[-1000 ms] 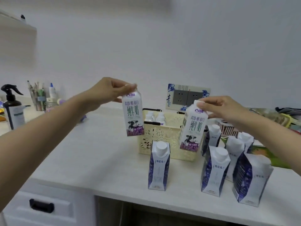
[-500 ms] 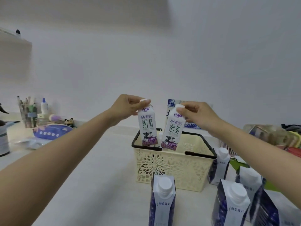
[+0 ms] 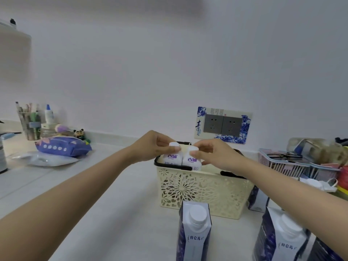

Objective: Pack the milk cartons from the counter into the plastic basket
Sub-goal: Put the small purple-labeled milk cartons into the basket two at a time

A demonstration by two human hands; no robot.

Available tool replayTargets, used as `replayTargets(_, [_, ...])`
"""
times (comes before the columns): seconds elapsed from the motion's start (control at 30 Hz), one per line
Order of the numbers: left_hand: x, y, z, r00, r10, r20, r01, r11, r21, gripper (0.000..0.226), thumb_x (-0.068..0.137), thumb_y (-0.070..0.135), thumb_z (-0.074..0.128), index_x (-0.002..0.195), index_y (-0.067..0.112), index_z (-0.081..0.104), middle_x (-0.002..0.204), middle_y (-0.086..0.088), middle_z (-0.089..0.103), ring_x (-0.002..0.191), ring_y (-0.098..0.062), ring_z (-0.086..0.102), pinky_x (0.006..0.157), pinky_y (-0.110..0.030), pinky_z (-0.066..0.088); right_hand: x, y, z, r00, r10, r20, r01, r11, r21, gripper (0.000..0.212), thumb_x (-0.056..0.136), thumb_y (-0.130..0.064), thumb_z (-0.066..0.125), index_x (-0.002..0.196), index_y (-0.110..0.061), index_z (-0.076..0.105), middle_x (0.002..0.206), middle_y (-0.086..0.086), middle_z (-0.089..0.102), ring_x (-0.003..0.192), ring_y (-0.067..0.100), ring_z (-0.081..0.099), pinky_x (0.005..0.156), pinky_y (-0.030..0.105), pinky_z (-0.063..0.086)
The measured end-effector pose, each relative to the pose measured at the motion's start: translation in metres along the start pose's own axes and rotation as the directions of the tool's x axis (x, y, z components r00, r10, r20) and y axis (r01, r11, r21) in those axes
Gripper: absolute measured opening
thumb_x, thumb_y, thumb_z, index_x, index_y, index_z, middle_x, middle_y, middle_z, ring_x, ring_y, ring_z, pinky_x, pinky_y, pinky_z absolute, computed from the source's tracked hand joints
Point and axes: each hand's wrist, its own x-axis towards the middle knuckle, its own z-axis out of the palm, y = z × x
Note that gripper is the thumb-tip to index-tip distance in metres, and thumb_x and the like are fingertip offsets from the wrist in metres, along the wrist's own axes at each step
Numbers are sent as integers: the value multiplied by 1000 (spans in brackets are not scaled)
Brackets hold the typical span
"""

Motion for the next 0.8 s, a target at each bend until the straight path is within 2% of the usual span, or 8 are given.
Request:
replayTargets(0.13, [-6, -5, 2, 998, -60, 0, 60, 998, 13, 44, 73, 63, 63, 86, 23, 76, 87, 13, 77, 81, 2, 70, 68, -16, 52, -1, 8, 2, 995, 72, 71, -75, 996, 50, 23, 85, -33, 67, 95, -13, 71, 86, 2, 70, 75, 6, 64, 66, 20, 57])
replayTargets(0.23, [-6, -10, 7, 987, -147, -60, 147, 989, 3, 49, 67, 75, 54, 74, 31, 74, 91, 16, 73, 94, 2, 63, 82, -23, 41, 2, 8, 1, 968, 230, 101, -245, 955, 167, 38, 86, -45, 61, 98, -11, 70, 96, 5, 68, 77, 5, 66, 63, 18, 56])
replayTargets(0.3, [-2, -14, 11, 957, -256, -137, 259, 966, 1, 51, 63, 74, 60, 95, 36, 69, 122, 11, 58, 122, -11, 48, 93, -32, 36, 5, 9, -1, 933, 348, 87, -354, 934, 51, 50, 81, -58, 59, 106, -15, 64, 113, 4, 62, 93, 12, 62, 72, 22, 54])
replayTargets(0.37, [-1, -14, 12, 898, -430, -92, 420, 901, -110, 83, 64, 68, 69, 134, 29, 45, 147, 0, 34, 137, -23, 34, 107, -39, 31, 8, 10, -3, 877, 466, 117, -456, 884, -102, 75, 73, -71, 56, 127, -19, 50, 134, 3, 49, 113, 19, 52, 87, 28, 45])
replayTargets(0.47, [1, -16, 16, 844, -529, 86, 531, 803, -270, 103, 65, 60, 75, 147, 21, 26, 152, -8, 38, 136, -28, 39, 114, -52, 27, 11, 8, -4, 785, 562, 260, -532, 827, -179, 101, 62, -83, 48, 145, -27, 33, 150, 6, 37, 116, 20, 45, 103, 35, 33])
replayTargets(0.6, [4, -14, 26, 840, -533, 103, 539, 797, -273, 107, 59, 67, 74, 145, 22, 28, 140, -7, 50, 118, -28, 57, 102, -53, 45, 14, 12, -4, 733, 600, 320, -578, 798, -170, 92, 66, -81, 48, 140, -28, 40, 141, 7, 47, 109, 17, 48, 94, 33, 38])
replayTargets(0.73, [8, -13, 27, 831, -547, 107, 556, 801, -224, 105, 58, 64, 77, 142, 23, 29, 132, -9, 56, 107, -27, 65, 91, -49, 54, 11, 24, -15, 704, 515, 490, -658, 732, 176, 60, 71, -60, 62, 119, -24, 59, 125, 11, 58, 123, 31, 54, 105, 51, 41])
replayTargets(0.8, [9, -15, 25, 835, -539, 115, 550, 801, -238, 99, 57, 60, 79, 137, 21, 37, 127, -9, 60, 104, -28, 67, 88, -49, 56, 10, 28, -19, 691, 521, 502, -666, 728, 161, 59, 69, -55, 65, 118, -23, 56, 127, 8, 57, 118, 28, 56, 99, 50, 46])
